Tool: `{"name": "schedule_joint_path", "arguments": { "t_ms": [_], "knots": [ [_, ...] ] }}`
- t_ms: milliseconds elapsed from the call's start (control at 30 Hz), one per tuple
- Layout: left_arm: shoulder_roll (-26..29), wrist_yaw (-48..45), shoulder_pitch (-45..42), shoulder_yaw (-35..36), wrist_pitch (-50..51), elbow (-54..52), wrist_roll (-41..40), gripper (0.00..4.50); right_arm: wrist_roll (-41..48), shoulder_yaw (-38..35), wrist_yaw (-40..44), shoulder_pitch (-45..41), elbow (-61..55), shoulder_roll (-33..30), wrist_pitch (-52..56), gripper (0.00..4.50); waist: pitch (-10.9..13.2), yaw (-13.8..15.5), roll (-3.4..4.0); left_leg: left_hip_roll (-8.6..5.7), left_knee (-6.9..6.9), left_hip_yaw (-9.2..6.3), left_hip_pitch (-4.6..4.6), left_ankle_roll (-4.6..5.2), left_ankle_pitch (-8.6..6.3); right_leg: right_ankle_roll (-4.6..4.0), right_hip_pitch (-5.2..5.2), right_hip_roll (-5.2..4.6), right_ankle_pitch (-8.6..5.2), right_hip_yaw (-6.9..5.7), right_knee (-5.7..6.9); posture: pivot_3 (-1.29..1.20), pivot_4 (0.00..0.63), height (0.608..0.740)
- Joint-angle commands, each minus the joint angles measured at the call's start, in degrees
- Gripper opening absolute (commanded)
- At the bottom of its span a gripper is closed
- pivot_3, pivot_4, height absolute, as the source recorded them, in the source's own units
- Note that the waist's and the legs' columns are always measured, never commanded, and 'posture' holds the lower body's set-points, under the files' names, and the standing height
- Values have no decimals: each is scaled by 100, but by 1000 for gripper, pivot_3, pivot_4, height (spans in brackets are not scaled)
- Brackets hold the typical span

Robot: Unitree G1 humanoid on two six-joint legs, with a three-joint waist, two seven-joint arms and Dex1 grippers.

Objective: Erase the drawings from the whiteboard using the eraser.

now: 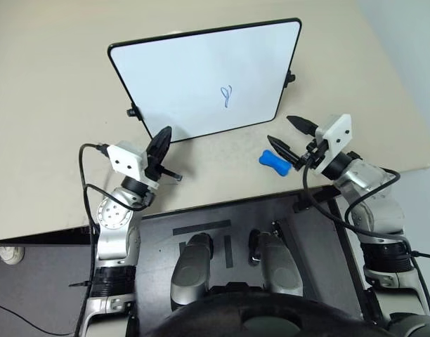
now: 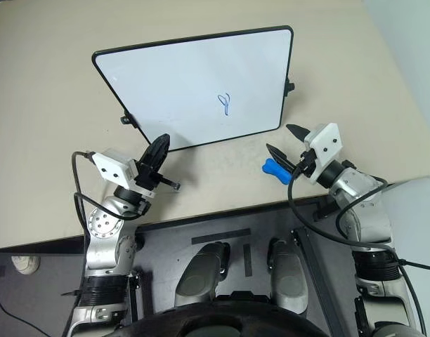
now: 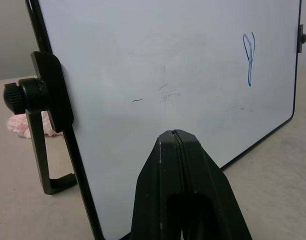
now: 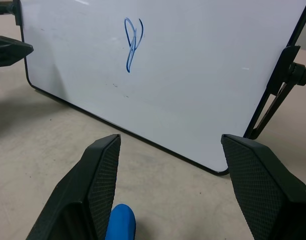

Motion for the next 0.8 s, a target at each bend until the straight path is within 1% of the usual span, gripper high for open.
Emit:
{"name": "schedule_joint_path", "arguments": {
  "t_ms": [33, 300, 533, 667, 800],
  "knots": [
    [29, -40, -171, 44, -27, -139, -58, 0, 41, 15, 20, -17, -148, 42, -83, 3380, 0, 0, 0, 0, 0, -1, 0, 0, 0, 0, 0, 0, 0, 0, 1, 0, 150, 740],
    [-78, 77, -102, 55, -156, -124, 4, 0, -96, 156, 255, -103, -257, -207, -36, 3380, 0, -3, 0, 0, 0, -2, -1, -3, 3, -4, 0, 0, 2, 0, 0, 0, 150, 740],
    [-151, 332, 340, 194, -275, -395, 75, 0, -81, 430, 767, -314, -198, -538, 88, 3380, 0, -12, -1, -1, -1, 0, -1, -14, 7, 2, 0, 2, -10, 1, -1, 0, 150, 740],
    [-226, 495, 557, 178, -360, -510, 174, 0, 5, 369, 954, -333, -133, -668, 44, 3380, 0, -9, -1, 0, -2, -1, -1, -15, 5, 2, -1, 5, -17, 1, -2, 0, 150, 740],
    [-277, 590, 696, 150, -339, -703, 212, 0, -141, 378, 1043, -271, -114, -781, -187, 3380, -1, 1, -2, -3, -2, -3, -5, -14, 5, 2, -1, 4, -20, 3, -3, 0, 150, 740]
  ]
}}
